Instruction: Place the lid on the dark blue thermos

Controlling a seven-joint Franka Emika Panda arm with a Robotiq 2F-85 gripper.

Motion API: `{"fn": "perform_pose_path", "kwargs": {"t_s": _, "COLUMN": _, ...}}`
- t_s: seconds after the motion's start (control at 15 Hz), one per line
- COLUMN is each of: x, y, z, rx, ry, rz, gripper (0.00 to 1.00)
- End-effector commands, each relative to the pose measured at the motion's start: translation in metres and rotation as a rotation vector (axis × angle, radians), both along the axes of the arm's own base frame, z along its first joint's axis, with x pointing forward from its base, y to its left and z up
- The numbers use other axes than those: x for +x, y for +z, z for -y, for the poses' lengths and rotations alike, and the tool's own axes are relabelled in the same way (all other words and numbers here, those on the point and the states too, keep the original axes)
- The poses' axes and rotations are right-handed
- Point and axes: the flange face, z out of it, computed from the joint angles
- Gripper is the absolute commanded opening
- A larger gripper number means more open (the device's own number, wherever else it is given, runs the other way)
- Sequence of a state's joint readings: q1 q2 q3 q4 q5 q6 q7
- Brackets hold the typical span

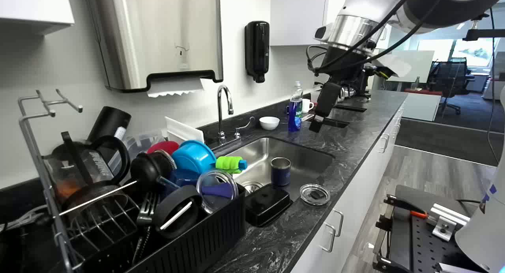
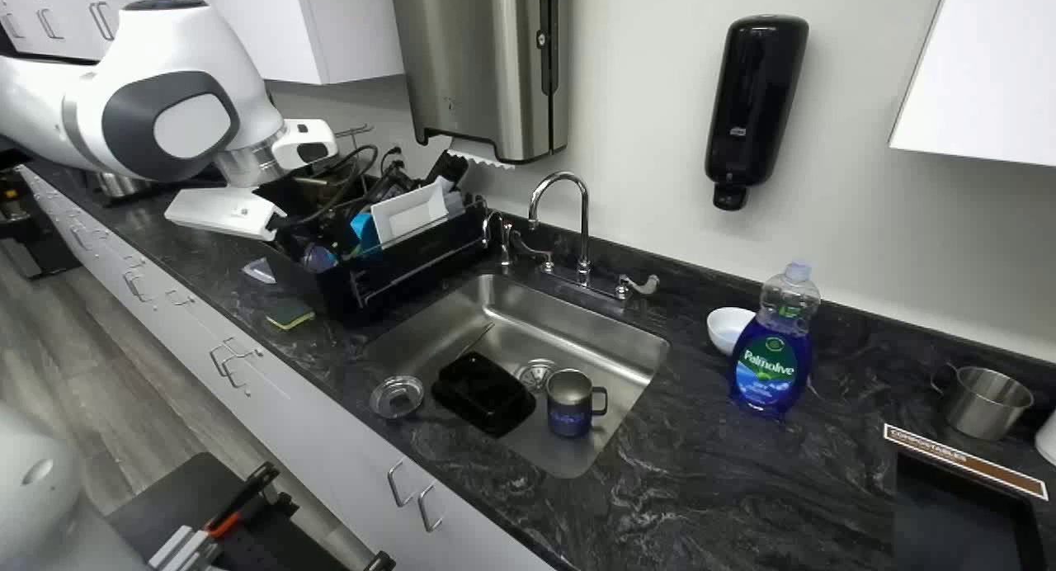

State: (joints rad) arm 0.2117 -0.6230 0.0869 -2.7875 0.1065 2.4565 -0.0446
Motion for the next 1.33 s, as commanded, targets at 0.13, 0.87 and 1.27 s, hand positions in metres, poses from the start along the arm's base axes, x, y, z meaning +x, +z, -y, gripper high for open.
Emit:
{"fn": "perform_pose_path", "kwargs": {"t_s": 0.13, "x": -0.001, "y": -0.001, "z": 0.0, "rx": -0.002, "ry": 0.0, "rz": -0.006, "gripper": 1.0}}
{"fn": "perform_pose_path", "kwargs": {"t_s": 0.87, "x": 0.001, "y": -0.002, "z": -0.001, "rx": -0.017, "ry": -0.009, "rz": -0.018, "gripper": 1.0}}
{"fn": "perform_pose_path", "kwargs": {"t_s": 1.27, "x": 0.006, "y": -0.018, "z": -0.012, "rx": -0.151, "ry": -0.077, "rz": -0.132, "gripper": 1.0}}
